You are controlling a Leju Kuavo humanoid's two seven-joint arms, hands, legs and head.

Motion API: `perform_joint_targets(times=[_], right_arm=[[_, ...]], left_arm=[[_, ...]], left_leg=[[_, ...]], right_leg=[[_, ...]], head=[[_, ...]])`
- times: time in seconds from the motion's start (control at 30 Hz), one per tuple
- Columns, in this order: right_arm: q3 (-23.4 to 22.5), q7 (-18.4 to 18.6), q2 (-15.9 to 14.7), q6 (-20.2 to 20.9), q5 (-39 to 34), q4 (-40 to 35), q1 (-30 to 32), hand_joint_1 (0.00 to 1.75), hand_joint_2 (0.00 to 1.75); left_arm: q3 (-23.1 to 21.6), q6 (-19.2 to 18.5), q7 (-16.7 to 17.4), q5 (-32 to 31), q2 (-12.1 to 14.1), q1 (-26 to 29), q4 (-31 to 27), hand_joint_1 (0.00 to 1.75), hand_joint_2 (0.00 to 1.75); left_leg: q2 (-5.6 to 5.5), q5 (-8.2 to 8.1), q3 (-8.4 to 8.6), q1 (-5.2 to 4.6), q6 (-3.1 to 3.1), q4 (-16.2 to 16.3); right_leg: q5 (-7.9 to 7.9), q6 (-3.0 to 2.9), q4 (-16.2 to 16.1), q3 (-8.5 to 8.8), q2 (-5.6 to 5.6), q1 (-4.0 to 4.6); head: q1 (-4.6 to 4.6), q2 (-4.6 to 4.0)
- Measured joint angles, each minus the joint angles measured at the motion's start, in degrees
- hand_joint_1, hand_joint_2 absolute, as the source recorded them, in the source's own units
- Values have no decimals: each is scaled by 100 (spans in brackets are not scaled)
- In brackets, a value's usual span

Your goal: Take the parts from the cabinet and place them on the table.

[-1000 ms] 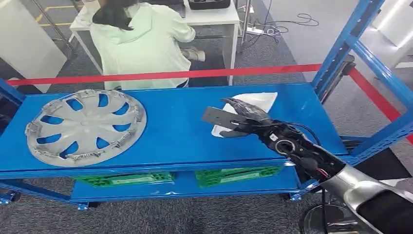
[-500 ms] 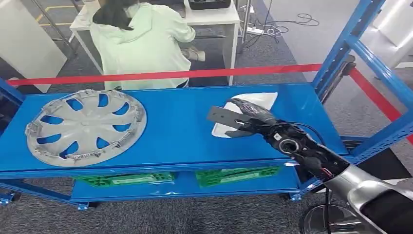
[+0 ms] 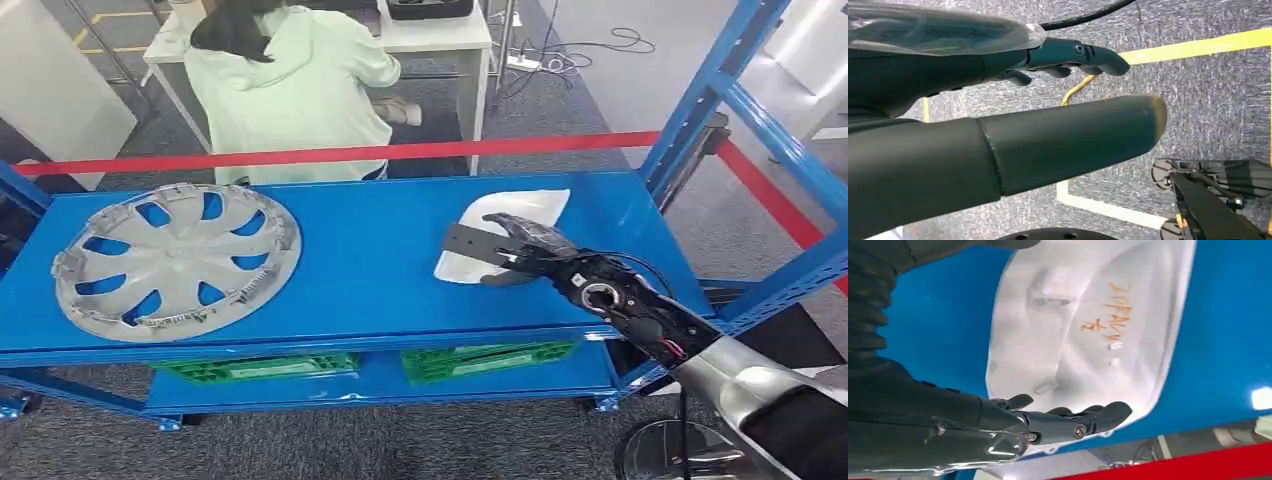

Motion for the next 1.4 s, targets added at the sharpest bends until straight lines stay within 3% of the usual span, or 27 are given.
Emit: perform_joint_targets(times=[0.83,1.07,1.4], right_arm=[[9,-345,22,31,293,725,-81,0,175],[9,-710,39,-29,181,933,-144,0,175],[7,-951,92,-72,83,1379,-308,0,175]], left_arm=[[-114,-7,-15,-55,-2,-8,0,0,0],[-116,-5,-15,-33,-4,-8,0,0,0],[-116,-4,-15,-24,-4,-11,0,0,0]], left_leg=[[-7,0,0,0,0,0],[-8,0,-1,0,0,0],[-10,0,0,0,0,0]], right_leg=[[0,0,0,3,-7,0],[0,0,0,4,-7,0],[0,0,0,6,-12,0]], head=[[2,0],[2,0],[2,0]])
